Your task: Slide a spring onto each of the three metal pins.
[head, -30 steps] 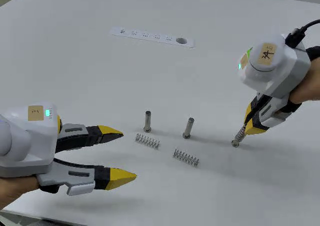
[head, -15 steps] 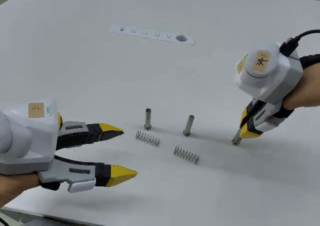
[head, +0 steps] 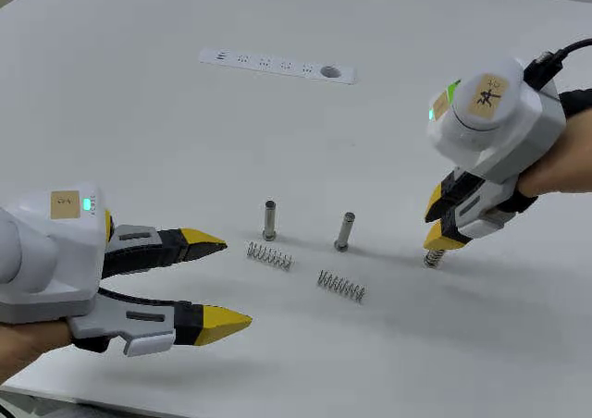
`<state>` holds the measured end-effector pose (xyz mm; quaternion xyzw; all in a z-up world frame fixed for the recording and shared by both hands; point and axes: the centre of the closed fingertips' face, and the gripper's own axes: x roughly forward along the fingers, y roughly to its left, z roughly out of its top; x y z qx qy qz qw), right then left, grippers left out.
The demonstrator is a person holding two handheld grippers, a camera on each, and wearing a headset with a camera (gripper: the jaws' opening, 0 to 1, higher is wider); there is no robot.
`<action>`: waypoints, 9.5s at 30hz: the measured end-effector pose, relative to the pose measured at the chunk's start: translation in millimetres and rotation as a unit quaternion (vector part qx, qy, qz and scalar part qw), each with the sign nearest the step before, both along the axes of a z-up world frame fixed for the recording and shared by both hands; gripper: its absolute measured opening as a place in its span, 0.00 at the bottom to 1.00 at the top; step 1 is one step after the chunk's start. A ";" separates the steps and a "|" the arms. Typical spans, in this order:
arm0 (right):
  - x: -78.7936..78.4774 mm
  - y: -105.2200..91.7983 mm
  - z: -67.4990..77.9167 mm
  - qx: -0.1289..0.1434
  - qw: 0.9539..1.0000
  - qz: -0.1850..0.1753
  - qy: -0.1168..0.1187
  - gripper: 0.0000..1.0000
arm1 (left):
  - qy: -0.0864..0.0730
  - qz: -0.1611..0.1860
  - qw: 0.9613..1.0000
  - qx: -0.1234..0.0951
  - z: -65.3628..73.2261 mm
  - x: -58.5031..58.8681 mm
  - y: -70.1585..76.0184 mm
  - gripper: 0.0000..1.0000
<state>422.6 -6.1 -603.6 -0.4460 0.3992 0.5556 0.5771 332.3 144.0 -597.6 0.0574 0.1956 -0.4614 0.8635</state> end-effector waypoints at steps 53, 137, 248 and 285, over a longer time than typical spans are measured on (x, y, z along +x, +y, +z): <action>-44.0 52.6 -53.8 0.033 0.998 -0.031 0.042 0.11 | -0.003 -0.038 0.999 0.019 5.4 -3.3 -12.2 0.49; -99.6 104.1 40.4 0.103 0.989 0.101 0.028 0.11 | -0.022 -0.155 0.987 0.035 14.5 -3.3 -70.0 0.11; 12.7 74.8 -3.0 0.018 0.999 0.030 -0.003 0.12 | -0.007 0.005 1.000 0.009 15.8 6.8 6.2 0.48; 10.4 83.6 -24.8 0.012 0.999 0.035 -0.011 0.20 | -0.002 0.007 1.000 0.012 10.7 5.1 7.7 0.48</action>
